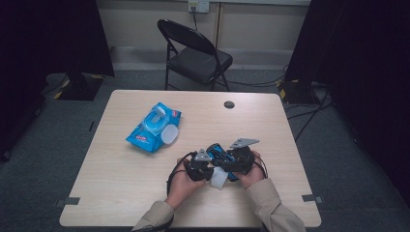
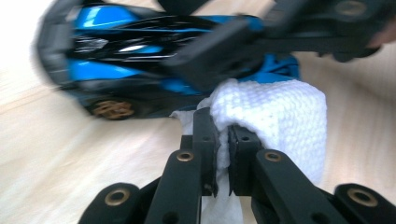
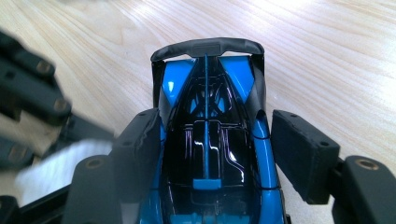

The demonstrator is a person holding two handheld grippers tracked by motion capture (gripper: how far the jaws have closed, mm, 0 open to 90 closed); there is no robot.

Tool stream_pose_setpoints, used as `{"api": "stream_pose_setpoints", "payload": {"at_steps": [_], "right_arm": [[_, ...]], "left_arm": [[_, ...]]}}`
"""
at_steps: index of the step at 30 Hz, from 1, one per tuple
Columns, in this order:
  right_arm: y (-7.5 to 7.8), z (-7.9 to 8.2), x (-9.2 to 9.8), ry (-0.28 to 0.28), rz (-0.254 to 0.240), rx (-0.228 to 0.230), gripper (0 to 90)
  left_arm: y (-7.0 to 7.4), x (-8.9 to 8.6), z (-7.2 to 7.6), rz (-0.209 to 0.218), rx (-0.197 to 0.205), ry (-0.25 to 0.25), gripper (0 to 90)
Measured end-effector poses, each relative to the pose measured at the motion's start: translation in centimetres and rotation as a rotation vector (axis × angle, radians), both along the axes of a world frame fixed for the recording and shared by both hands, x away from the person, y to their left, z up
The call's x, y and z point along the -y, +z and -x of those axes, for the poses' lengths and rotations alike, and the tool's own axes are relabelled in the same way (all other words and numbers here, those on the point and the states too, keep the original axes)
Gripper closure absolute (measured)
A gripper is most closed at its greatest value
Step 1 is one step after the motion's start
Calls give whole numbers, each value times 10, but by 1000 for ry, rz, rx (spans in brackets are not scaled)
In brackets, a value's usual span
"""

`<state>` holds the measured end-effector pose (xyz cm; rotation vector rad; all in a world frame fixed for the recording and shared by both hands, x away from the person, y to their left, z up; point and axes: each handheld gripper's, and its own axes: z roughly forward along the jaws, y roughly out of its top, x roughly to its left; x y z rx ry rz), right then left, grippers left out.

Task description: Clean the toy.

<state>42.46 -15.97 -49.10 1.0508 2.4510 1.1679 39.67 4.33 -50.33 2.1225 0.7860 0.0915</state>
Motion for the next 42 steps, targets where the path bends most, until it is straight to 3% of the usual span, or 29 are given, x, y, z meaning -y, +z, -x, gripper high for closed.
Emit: {"api": "stream_pose_setpoints", "payload": {"at_steps": [11,20,28,36,42], "right_arm": [[0,0,0,0,-2,2,344],[0,0,0,1,-2,1,344],[0,0,0,2,-1,4,343],[-1,0,1,6,-4,4,342],[-1,0,1,7,-4,4,342]], "left_arm": [[3,-17,-18,-13,-8,53,839],[5,-33,-27,13,-12,130,838],[5,-37,-29,12,3,127,837],[6,-49,-30,14,21,167,838],[14,-59,-22,5,42,148,837]]}}
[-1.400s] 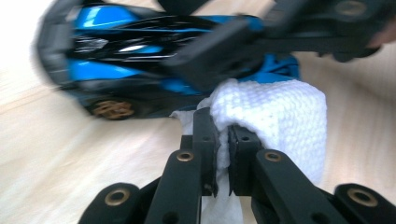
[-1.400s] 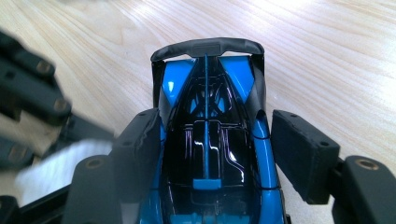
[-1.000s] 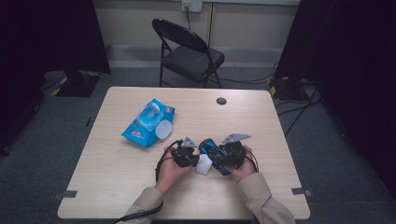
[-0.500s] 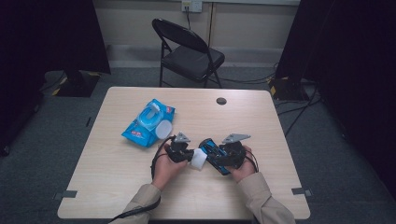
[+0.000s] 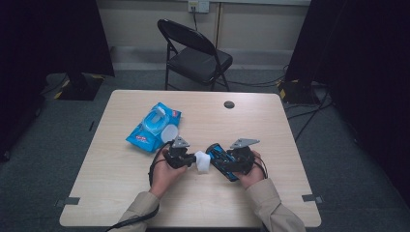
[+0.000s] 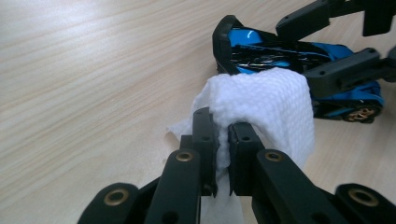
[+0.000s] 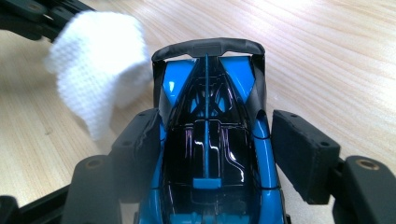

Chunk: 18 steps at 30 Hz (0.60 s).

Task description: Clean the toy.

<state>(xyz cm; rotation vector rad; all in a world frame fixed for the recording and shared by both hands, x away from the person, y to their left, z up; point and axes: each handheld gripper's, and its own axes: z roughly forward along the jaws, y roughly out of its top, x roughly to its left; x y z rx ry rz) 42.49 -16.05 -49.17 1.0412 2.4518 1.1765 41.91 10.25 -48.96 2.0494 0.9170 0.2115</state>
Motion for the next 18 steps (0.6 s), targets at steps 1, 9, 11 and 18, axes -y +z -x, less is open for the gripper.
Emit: {"api": "stream_pose_setpoints", "payload": {"at_steps": [1,9,11,18], "right_arm": [[0,0,0,-1,-1,0,342],[0,1,-1,-11,-3,3,340],[0,1,-1,-12,0,2,340],[2,1,-2,-10,19,2,343]], "left_arm": [[2,-2,3,-3,1,-10,837],[0,-11,26,-28,-2,-67,832],[-3,-12,29,-37,0,-73,830],[-7,-11,33,-49,-10,-91,815]]}}
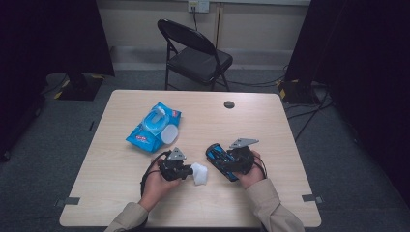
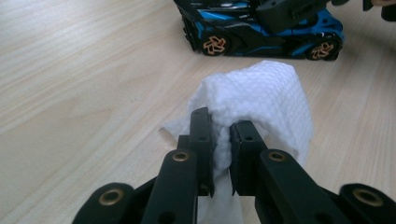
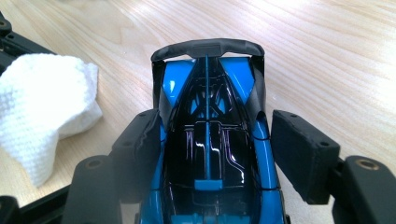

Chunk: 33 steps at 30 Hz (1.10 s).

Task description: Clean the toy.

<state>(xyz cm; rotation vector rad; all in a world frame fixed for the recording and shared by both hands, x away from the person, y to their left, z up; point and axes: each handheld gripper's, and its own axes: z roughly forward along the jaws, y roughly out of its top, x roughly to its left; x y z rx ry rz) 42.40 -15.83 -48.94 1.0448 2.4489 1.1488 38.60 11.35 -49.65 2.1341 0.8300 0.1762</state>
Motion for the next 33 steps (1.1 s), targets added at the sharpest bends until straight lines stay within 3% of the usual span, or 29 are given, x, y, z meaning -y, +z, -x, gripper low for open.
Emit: {"api": "stream_pose_setpoints", "payload": {"at_steps": [7,12,19,24,28,33], "right_arm": [[4,5,1,8,35,20,341],[10,18,8,21,-39,27,337],[19,40,4,87,-59,52,366],[24,46,-4,141,-79,55,456],[25,50,-14,179,-92,48,518],[22,53,-31,214,-59,43,566]], "left_arm": [[-3,1,1,3,0,-9,796],[-3,8,4,-3,11,-40,772],[0,14,9,-16,17,-88,610],[3,9,14,-16,22,-99,497],[7,0,18,-4,10,-110,488],[13,-12,20,-8,31,-98,471]]}}
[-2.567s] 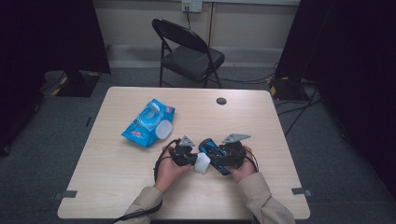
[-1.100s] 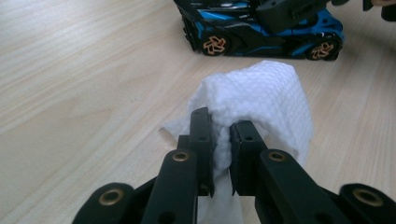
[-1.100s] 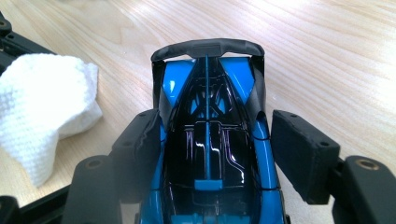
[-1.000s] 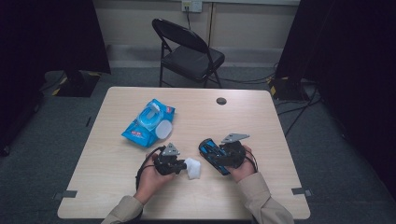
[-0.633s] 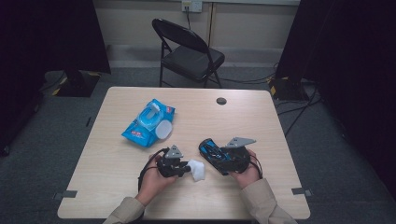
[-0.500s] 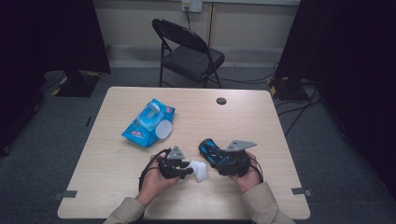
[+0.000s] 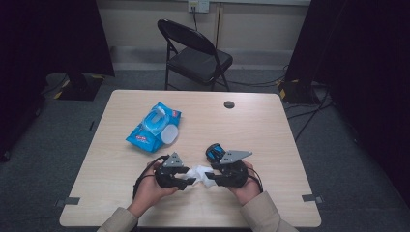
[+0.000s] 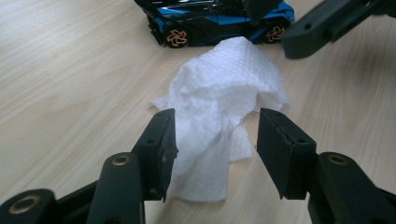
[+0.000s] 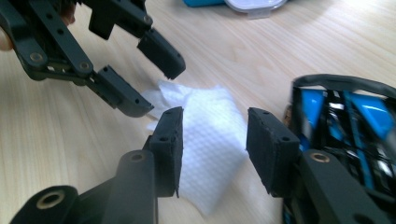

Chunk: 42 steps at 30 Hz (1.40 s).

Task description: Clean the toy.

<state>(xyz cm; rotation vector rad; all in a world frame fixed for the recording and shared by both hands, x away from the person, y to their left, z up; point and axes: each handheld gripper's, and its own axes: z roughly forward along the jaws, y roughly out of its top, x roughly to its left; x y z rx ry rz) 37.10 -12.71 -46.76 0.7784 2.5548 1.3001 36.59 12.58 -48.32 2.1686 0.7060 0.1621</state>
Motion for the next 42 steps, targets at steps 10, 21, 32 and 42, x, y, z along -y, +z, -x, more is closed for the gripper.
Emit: {"api": "stream_pose_setpoints", "payload": {"at_steps": [10,21,32,42], "right_arm": [[-12,-6,-24,-28,7,-13,494],[-30,-3,-39,-14,133,0,527],[-29,2,-35,-9,143,-5,811],[-18,20,-9,14,139,-31,828]], "left_arm": [[4,-21,-7,25,-5,45,414],[12,-24,-10,58,24,37,307],[12,-15,-16,80,16,30,242],[18,4,-23,98,26,-20,171]]}}
